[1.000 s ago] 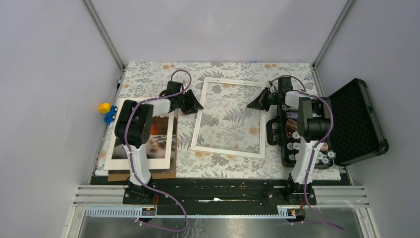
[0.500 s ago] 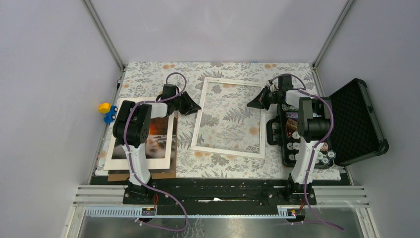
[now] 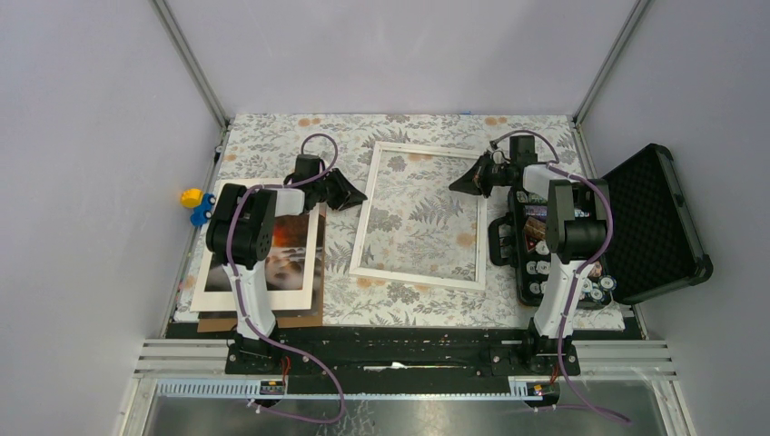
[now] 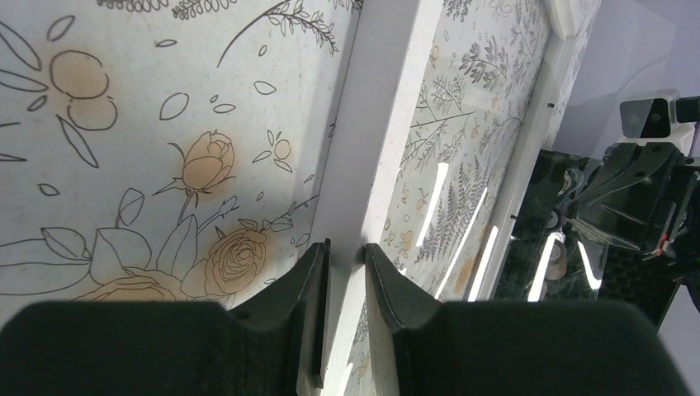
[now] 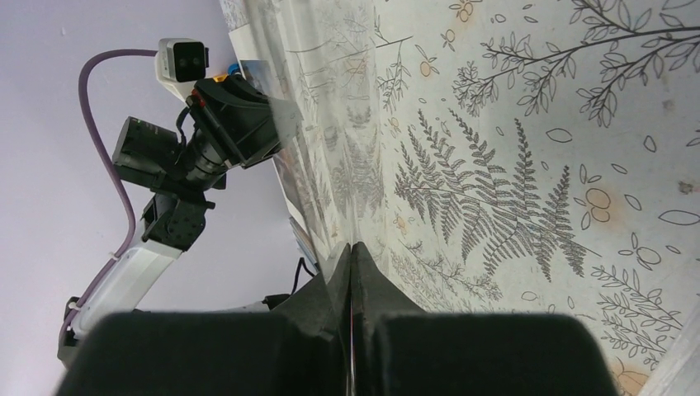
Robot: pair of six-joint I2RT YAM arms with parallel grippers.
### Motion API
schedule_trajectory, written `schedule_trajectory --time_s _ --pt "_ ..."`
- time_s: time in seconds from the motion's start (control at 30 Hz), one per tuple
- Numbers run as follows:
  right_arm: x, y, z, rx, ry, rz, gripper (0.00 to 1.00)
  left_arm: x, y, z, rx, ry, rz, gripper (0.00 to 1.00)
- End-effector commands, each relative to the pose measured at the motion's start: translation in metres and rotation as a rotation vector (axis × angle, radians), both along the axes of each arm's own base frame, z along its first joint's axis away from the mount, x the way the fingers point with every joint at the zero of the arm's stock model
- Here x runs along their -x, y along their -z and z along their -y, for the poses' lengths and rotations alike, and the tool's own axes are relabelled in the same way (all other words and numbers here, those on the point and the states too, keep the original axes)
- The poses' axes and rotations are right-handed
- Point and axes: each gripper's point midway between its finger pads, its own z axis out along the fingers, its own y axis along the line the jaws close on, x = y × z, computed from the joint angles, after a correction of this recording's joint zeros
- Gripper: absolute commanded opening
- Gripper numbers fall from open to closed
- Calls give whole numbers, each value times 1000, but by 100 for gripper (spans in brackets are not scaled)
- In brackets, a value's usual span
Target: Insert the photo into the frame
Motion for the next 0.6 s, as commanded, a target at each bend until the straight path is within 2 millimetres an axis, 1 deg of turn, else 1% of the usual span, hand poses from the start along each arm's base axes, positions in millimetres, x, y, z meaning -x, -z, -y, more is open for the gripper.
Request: schedule_trajectory --time_s 0.0,0.13,0.23,0.37,0.43,0.47,0.57 --pt "16 -12 -15 -21 -50 -11 0 8 28 -2 -39 -8 -63 25" --pt "19 3 -12 14 -53 -38 0 8 29 -2 -38 -7 -66 25" --pt "18 7 -12 21 -59 -44 0 8 28 -2 -36 -7 -66 25" --pt "17 12 -11 33 -53 -46 11 9 27 -1 -31 -6 -67 25" --pt "16 8 -10 42 -56 -17 25 9 26 -1 -27 -5 -66 25" --pt "15 5 -10 45 -53 1 29 9 26 0 -24 -3 -64 25" --pt "12 -1 -10 55 -44 33 31 8 24 0 -20 -3 -62 25"
